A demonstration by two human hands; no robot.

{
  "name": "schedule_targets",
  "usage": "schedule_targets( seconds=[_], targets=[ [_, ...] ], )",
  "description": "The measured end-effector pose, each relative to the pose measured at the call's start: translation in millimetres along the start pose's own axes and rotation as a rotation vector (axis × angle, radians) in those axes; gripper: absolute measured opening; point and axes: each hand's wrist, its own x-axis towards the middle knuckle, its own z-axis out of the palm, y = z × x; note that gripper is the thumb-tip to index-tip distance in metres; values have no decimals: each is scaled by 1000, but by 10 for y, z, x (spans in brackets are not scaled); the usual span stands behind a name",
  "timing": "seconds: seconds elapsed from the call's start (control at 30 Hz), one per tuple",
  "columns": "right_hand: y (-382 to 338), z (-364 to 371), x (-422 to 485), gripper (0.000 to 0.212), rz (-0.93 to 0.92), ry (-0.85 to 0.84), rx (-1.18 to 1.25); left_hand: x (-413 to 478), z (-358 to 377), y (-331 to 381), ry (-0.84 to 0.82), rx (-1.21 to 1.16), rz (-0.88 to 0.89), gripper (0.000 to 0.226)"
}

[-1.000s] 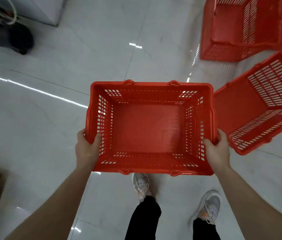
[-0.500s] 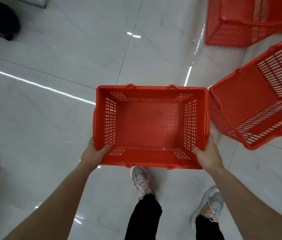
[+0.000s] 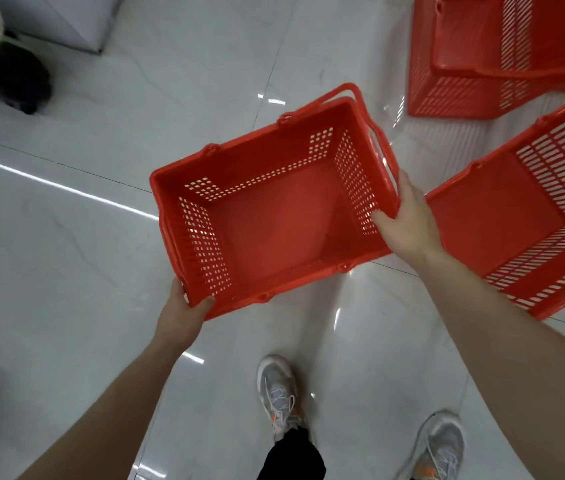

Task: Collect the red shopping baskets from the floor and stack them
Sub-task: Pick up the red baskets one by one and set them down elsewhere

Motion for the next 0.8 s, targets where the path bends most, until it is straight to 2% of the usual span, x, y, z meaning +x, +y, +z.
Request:
schedule_targets(
  seconds=[0.07, 0.17, 0.27, 0.37, 0.53, 0.67, 0.8],
  targets=[
    [-100, -122, -16, 84, -22, 4, -123, -151, 46, 61, 32, 95, 1, 58],
    [-11, -323, -249, 73, 44, -37, -204, -446, 141, 246, 57, 197, 107, 51],
    [257, -594, -528, 68, 105, -81, -205, -704, 303, 541, 60, 310, 160, 64],
    [566, -935, -796, 72, 166, -84, -216, -950, 524, 961, -2, 390, 239, 78],
    [1123, -1682, -1252, 76, 290, -40, -162, -1321, 1011, 1827, -110, 463, 396, 86],
    [1704, -2347, -1617, 70, 359, 32, -78, -1739, 1541, 2517, -180, 564, 555, 85],
    [2450, -2969, -2095, 74, 478, 107, -22, -2322, 2204, 3085, -263, 672, 677, 75]
  ],
)
